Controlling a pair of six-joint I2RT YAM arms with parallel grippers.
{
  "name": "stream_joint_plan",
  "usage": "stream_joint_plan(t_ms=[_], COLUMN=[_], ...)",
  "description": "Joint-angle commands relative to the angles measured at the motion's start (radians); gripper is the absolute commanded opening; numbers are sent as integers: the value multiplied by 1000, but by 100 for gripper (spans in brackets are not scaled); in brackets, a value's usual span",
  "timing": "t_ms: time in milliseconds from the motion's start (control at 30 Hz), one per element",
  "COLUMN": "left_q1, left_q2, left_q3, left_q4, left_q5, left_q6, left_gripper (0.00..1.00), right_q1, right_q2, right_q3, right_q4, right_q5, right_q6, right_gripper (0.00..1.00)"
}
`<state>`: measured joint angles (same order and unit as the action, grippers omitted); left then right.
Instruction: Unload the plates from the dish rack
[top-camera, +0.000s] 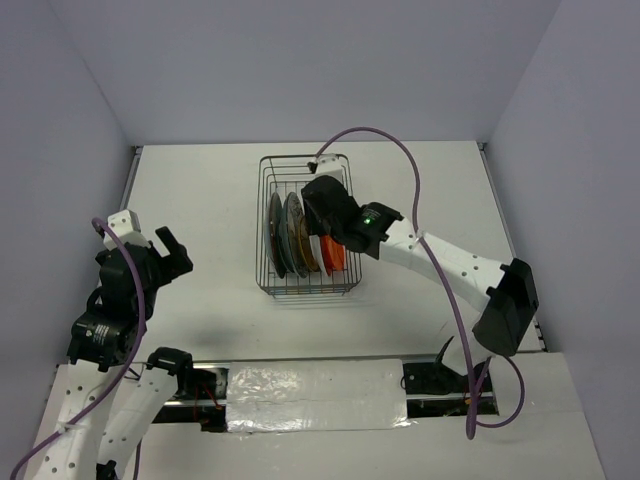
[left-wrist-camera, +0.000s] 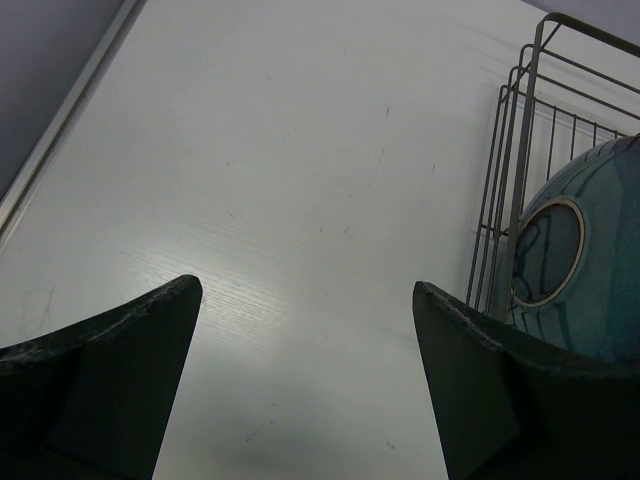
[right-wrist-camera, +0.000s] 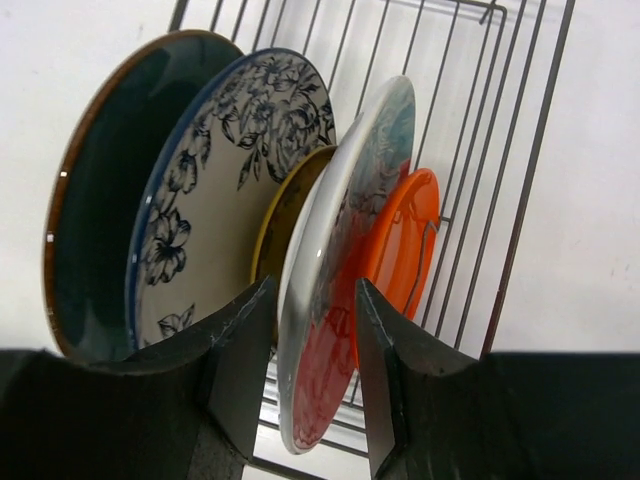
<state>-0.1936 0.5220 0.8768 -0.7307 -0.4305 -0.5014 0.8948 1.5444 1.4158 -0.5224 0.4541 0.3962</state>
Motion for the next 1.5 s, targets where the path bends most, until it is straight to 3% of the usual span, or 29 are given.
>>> stream_joint_plan(t_ms=[0, 267, 367, 500, 700, 1167, 1467], left_q1=[-6, -13, -20, -23, -27, -29, -30], left_q2=[-5, -13, -19, -20, -20, -19, -20], left_q3=[-2, -4, -6, -6, -6, -7, -7], left_q4=[47, 45, 45, 45, 45, 45, 45], left_q5=[6, 1, -4, -5, -7, -8, -10], left_q6=[1, -2, -5, -3, -5, -6, -6], left_gripper=[100, 99, 100, 100, 100, 99, 100], right_q1=[9, 1, 1, 0, -2, -22, -77], right_q2=[13, 60, 28, -18, -81, -168, -332], right_q3=[43, 40, 6, -23, -44, 63, 74], right_q4=[-10, -1, 50, 78, 117, 153, 200], right_q5=[37, -25, -29, -11, -3, -43, -135], right_q6=[6, 36, 58, 93, 107, 125, 167], right_gripper=[44, 30, 24, 9, 0, 0, 0])
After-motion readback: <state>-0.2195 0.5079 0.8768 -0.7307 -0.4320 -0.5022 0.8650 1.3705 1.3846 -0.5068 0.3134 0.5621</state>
